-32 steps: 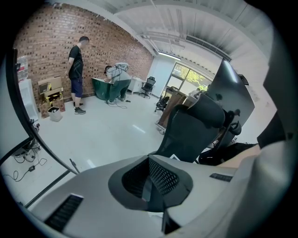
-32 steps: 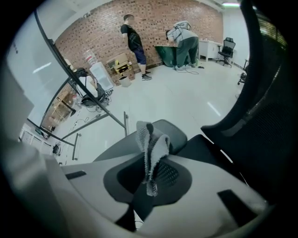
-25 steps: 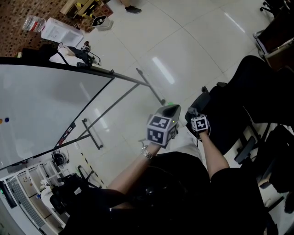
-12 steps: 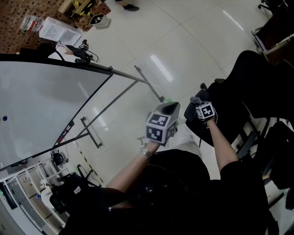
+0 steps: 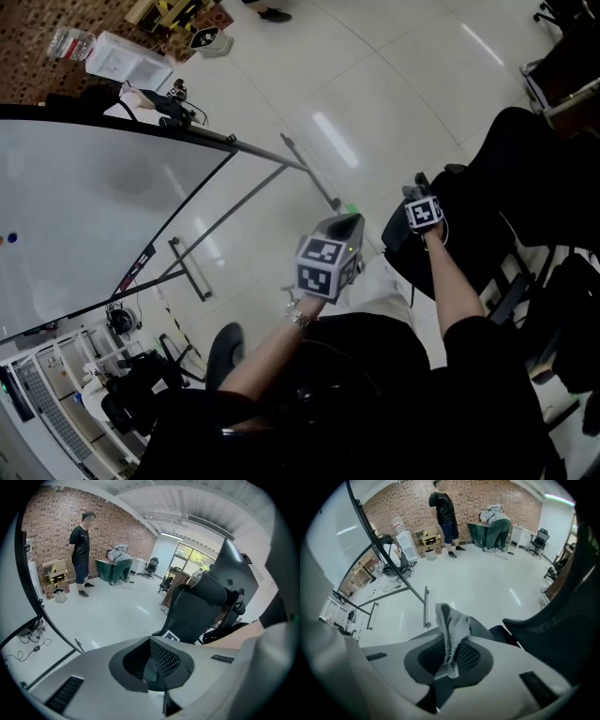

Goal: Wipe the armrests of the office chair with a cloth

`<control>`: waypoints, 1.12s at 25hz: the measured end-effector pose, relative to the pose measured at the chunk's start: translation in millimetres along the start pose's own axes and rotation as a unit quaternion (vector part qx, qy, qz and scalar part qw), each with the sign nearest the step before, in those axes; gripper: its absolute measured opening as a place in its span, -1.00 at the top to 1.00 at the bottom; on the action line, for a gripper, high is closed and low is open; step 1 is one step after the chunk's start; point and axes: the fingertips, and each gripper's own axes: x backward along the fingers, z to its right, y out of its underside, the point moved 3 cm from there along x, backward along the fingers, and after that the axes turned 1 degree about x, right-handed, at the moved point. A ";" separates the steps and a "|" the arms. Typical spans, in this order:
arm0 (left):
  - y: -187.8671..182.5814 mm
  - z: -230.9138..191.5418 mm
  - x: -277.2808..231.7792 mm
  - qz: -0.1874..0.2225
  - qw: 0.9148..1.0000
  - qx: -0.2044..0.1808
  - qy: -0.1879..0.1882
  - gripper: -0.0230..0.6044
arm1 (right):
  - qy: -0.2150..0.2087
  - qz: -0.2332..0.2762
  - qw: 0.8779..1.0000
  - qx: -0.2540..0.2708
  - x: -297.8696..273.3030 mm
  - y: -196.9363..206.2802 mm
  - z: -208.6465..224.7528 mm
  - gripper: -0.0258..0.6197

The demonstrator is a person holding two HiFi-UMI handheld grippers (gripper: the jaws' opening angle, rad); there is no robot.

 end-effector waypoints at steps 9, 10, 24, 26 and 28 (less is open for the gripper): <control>14.8 -13.3 -5.3 -0.043 0.999 -0.005 -0.021 0.93 | -0.052 0.039 0.997 0.043 2.6 49.0 -104.2 0.81; 16.0 -14.4 -6.7 -0.049 0.999 -0.008 -0.024 0.93 | -0.062 0.038 0.996 0.045 2.7 55.9 -114.5 0.81; 10.8 7.8 -19.2 -0.074 0.993 -0.086 0.021 0.93 | -0.090 0.059 0.994 -0.013 52.9 55.7 -118.3 0.82; 0.4 20.3 -24.0 -0.063 0.993 -0.091 0.039 0.93 | -0.077 0.098 0.990 -0.061 85.8 42.5 -104.5 0.82; -10.2 34.6 -28.4 -0.054 0.992 -0.099 0.060 0.93 | -0.059 0.141 0.983 -0.102 127.0 24.5 -94.7 0.82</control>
